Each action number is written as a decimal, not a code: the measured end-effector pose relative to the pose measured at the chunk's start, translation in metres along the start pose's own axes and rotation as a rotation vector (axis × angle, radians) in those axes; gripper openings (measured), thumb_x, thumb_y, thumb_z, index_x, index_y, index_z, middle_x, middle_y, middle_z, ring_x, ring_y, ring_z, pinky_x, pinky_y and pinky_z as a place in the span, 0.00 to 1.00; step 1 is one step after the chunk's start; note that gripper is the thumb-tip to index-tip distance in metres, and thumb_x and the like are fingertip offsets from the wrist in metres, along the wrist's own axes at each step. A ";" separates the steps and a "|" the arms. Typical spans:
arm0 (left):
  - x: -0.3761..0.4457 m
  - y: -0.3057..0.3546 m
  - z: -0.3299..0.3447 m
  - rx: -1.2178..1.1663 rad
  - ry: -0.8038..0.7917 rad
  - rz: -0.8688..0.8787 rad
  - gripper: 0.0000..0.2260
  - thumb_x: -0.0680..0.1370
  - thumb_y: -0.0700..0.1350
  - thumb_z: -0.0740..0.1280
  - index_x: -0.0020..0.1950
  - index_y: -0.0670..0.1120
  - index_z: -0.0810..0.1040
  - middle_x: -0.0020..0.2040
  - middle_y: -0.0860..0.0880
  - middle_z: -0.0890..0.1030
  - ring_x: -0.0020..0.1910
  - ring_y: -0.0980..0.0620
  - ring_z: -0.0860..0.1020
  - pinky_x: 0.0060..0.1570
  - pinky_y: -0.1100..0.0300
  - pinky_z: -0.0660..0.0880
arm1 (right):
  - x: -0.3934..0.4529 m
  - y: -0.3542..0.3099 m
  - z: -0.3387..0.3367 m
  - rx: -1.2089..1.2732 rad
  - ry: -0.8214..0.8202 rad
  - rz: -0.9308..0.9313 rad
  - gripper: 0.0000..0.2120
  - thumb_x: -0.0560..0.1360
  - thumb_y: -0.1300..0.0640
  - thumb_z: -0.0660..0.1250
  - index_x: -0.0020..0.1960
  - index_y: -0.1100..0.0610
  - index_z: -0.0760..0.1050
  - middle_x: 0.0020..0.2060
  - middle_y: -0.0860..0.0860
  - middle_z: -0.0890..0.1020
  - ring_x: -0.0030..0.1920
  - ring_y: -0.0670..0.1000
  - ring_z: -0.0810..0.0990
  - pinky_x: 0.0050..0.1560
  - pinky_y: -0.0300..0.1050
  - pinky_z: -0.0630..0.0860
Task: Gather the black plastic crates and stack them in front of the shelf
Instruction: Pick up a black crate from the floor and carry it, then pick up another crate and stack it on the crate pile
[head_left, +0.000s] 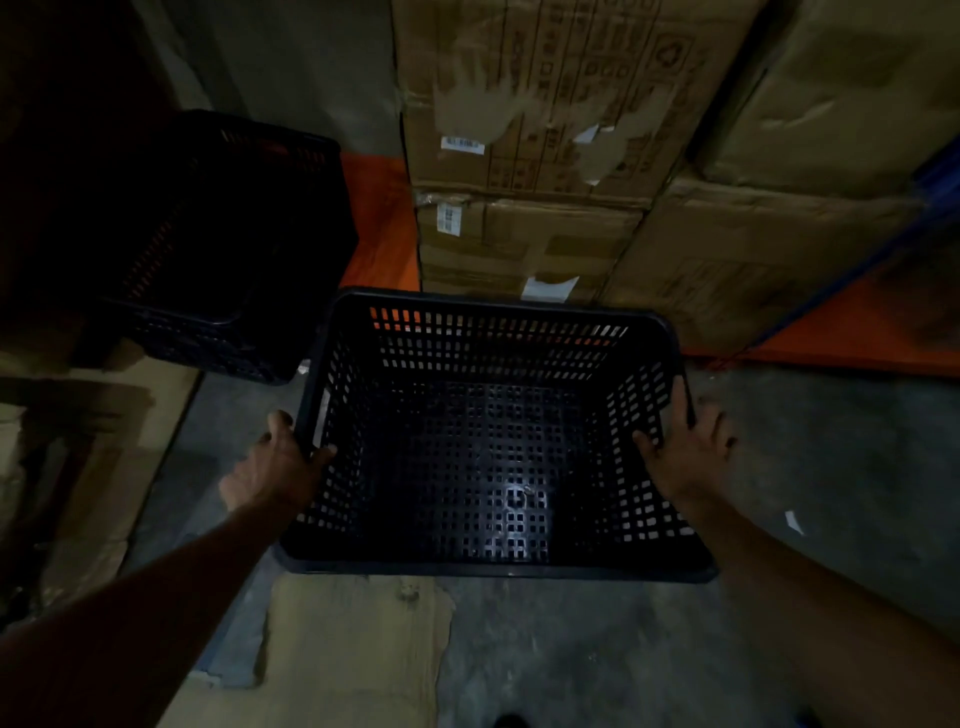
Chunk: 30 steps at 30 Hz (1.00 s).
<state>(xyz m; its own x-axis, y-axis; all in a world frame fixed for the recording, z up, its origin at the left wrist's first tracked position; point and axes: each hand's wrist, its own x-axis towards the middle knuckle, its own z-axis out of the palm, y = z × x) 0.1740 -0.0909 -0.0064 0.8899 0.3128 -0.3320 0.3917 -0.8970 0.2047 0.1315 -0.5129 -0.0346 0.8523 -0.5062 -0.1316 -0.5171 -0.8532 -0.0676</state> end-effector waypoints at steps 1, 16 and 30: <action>0.000 0.000 -0.005 -0.032 -0.009 0.024 0.30 0.74 0.63 0.64 0.67 0.48 0.60 0.63 0.38 0.76 0.58 0.34 0.78 0.48 0.45 0.71 | -0.007 -0.007 -0.005 -0.010 0.004 -0.038 0.40 0.74 0.39 0.62 0.78 0.48 0.48 0.71 0.64 0.61 0.69 0.67 0.62 0.66 0.66 0.60; 0.056 -0.147 -0.112 -0.577 -0.162 -0.073 0.20 0.78 0.55 0.63 0.64 0.44 0.69 0.48 0.42 0.79 0.55 0.38 0.79 0.54 0.49 0.76 | -0.105 -0.336 -0.077 0.513 -0.328 -0.466 0.28 0.77 0.37 0.56 0.74 0.45 0.60 0.69 0.51 0.65 0.71 0.56 0.62 0.68 0.57 0.60; 0.233 -0.193 -0.086 -1.068 -0.293 -0.301 0.21 0.80 0.56 0.59 0.66 0.43 0.65 0.36 0.47 0.69 0.30 0.48 0.69 0.29 0.61 0.69 | -0.009 -0.534 -0.006 0.798 -0.536 -0.360 0.24 0.78 0.48 0.63 0.72 0.54 0.65 0.59 0.50 0.74 0.62 0.50 0.73 0.56 0.40 0.68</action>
<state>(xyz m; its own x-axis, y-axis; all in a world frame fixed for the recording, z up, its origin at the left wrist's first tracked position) 0.3258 0.1822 -0.0436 0.6930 0.2594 -0.6726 0.7022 -0.0316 0.7113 0.4006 -0.0537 0.0083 0.9214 0.0534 -0.3849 -0.3056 -0.5125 -0.8025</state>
